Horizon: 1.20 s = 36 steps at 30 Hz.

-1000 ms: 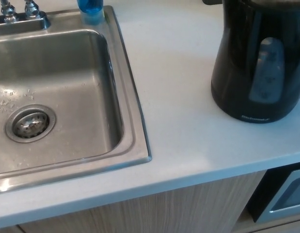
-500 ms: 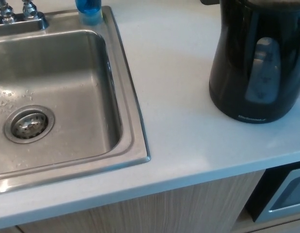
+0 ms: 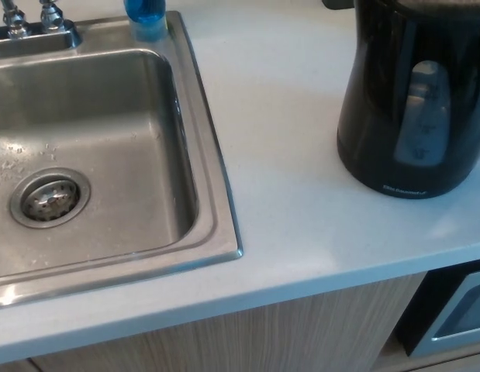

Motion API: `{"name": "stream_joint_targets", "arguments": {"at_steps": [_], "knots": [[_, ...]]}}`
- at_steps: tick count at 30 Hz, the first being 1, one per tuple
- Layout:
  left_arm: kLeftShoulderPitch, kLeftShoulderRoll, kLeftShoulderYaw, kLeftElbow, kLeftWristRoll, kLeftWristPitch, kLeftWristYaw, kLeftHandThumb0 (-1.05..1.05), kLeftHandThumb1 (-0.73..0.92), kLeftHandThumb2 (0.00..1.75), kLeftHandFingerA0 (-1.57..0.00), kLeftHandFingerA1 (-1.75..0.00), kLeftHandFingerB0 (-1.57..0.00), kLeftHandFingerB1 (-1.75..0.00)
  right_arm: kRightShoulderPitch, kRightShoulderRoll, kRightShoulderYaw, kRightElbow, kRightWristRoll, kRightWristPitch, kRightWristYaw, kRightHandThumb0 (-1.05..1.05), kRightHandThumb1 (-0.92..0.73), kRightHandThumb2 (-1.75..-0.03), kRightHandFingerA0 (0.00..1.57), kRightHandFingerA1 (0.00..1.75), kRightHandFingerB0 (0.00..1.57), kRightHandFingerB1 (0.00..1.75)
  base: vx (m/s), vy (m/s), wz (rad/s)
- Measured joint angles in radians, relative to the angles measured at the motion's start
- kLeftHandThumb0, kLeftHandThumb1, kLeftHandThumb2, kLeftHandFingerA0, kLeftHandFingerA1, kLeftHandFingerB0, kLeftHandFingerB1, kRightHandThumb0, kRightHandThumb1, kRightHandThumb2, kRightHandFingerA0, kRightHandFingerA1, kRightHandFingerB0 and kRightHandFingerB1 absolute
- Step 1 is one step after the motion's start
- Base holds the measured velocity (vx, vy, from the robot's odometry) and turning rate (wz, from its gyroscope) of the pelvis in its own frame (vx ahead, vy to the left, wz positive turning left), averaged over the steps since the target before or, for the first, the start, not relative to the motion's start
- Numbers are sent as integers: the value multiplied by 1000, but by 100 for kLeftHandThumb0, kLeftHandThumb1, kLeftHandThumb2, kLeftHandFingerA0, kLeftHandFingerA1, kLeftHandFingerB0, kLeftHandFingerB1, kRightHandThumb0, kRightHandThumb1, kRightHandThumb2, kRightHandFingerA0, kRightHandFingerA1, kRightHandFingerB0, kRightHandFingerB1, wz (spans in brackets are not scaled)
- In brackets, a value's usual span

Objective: Pick up a kettle on a counter using the right hand and walk towards another counter and put the kettle near the coffee maker

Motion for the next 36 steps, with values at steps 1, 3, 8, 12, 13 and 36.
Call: {"name": "stream_joint_targets", "arguments": {"at_steps": [1,3,8,12,13,36], "knots": [[1,1,0,2,0,0,0,-9,44,110,-157,-146,-138,-134,9,-21,0,-7,0,5,17,-101,-44,-56,0,0,0,0,0,0,0],[2,2,0,6,0,0,0,-8,45,111,-157,-148,-139,-136,29,-60,0,-19,1,16,54,-105,-47,-57,0,0,0,0,0,0,0],[7,2,2,7,0,0,-1,-9,46,110,-157,-147,-140,-136,87,-144,-14,-22,11,31,135,-101,-48,-56,0,0,0,0,0,0,0],[13,2,1,7,0,0,-1,-6,46,112,-157,-148,-141,-137,155,-213,-63,-20,35,37,215,-95,-46,-55,0,0,0,0,0,0,0],[14,2,1,7,0,0,0,-6,46,112,-157,-148,-141,-137,166,-226,-73,-20,40,39,232,-95,-46,-55,0,0,0,0,0,0,0],[15,0,-1,10,0,0,0,-7,45,111,-157,-148,-139,-136,743,-178,-877,-180,83,47,373,-38,-61,-89,60,103,54,105,0,0,0]]}}
